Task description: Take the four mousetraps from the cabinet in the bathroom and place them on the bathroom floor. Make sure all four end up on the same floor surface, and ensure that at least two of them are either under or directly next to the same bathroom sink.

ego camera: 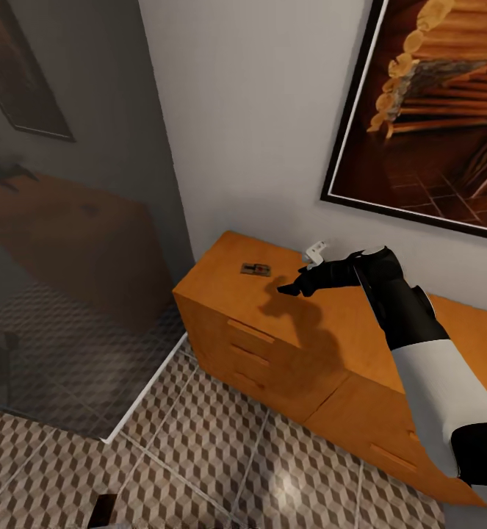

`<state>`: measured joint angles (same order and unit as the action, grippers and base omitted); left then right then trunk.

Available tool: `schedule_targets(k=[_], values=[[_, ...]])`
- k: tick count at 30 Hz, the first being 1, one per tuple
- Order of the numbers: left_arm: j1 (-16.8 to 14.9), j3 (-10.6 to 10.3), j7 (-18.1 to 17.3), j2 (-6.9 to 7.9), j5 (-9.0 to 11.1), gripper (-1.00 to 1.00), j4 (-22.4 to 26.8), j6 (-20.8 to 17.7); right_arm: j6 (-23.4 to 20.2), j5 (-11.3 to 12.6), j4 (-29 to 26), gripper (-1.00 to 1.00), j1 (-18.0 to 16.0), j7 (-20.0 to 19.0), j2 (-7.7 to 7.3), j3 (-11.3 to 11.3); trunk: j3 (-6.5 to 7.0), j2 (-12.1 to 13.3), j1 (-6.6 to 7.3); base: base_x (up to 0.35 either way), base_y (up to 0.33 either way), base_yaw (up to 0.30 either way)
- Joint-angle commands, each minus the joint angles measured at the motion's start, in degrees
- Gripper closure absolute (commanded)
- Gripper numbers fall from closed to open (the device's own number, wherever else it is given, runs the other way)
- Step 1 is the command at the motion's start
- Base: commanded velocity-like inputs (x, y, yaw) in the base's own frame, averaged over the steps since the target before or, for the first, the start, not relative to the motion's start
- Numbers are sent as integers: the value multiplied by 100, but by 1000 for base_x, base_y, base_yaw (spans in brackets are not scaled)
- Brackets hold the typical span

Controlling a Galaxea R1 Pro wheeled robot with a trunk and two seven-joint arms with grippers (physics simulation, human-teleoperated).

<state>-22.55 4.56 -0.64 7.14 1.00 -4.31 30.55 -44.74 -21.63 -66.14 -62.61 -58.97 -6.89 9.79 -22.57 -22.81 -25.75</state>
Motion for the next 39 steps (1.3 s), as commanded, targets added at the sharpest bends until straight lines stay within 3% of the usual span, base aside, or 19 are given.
schedule_targets(k=[1,39], values=[[-12,45,20,3,-30,100,-26,39,-17,-52,-6,-100,-5,-44,-4,5,-17,-11,-3,0,0,166],[-7,45,20,3,-30,100,-26,39,-17,-60,5,-100,3,-44,-22,5,-310,-11,-3,0,-64,167]])
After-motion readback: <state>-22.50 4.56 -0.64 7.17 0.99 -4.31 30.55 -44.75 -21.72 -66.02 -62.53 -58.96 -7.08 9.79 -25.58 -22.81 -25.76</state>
